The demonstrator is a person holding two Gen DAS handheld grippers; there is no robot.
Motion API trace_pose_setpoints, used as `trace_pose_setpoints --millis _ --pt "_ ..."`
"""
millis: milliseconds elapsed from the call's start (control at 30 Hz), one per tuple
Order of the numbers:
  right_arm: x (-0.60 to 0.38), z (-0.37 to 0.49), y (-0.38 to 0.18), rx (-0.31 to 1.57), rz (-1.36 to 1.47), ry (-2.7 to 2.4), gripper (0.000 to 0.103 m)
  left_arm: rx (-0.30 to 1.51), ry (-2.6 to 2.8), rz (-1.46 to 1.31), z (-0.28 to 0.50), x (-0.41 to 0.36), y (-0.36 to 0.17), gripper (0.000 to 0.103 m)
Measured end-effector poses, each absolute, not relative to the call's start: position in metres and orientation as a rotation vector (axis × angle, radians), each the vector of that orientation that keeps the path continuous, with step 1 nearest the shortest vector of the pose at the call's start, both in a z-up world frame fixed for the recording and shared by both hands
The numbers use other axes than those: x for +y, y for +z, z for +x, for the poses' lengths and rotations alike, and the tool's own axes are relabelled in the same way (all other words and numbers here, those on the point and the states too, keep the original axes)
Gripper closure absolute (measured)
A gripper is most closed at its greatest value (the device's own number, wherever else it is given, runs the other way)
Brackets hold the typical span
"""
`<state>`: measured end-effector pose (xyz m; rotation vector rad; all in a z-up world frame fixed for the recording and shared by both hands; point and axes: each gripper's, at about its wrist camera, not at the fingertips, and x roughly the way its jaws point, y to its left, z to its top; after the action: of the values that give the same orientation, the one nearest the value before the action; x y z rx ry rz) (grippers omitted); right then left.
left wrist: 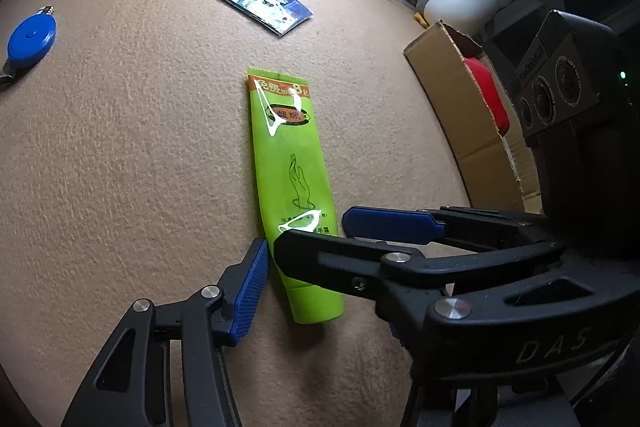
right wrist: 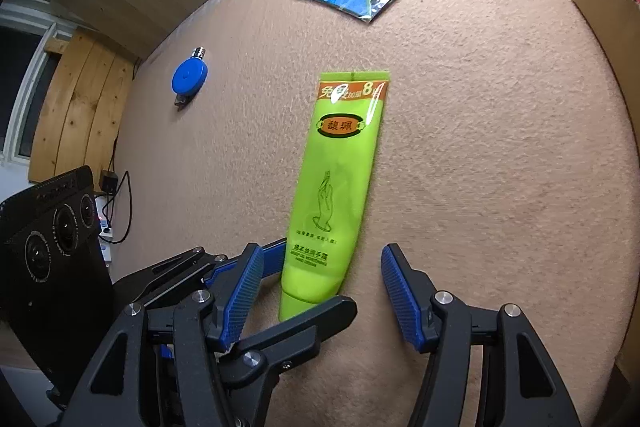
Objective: Organize objects
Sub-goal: 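Grasp the lime-green tube with the right gripper beside the left gripper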
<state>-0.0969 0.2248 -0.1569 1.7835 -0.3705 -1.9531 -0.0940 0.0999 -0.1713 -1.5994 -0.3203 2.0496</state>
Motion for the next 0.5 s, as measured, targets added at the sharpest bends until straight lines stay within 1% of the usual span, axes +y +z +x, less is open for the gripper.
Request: trace_pose_setpoints --millis 67,133,200,333,467,500 --pt "0.2226 -0.0968 -0.1564 -0.363 1.781 -1.953 0.046 -0.325 2.047 -1.6 -0.0946 0.1004 -0.1718 0.051" --pt "0.2214 -0.0969 -0.1572 -0.359 1.782 -1.952 0.058 -0.325 2.046 -1.601 -0.0945 0.1016 -0.1719 0.054" --pt "0.2207 -0.0969 -0.1587 -0.357 1.787 -1.951 0.06 -0.314 2.053 -1.599 -0.0944 0.1034 -0.1714 0.054" --pt "0.2237 -0.0977 -0.1602 -0.366 1.79 -1.96 0.067 -0.312 2.055 -1.601 -0.0946 0.1041 -0.1714 0.056" --pt "0.2257 -0.0976 -0.1593 -0.363 1.787 -1.967 0.068 -0.305 2.054 -1.6 -0.0937 0.1071 -0.1708 0.056" --pt "0.2257 -0.0975 -0.1587 -0.363 1.784 -1.968 0.07 -0.306 2.049 -1.599 -0.0934 0.1085 -0.1704 0.058"
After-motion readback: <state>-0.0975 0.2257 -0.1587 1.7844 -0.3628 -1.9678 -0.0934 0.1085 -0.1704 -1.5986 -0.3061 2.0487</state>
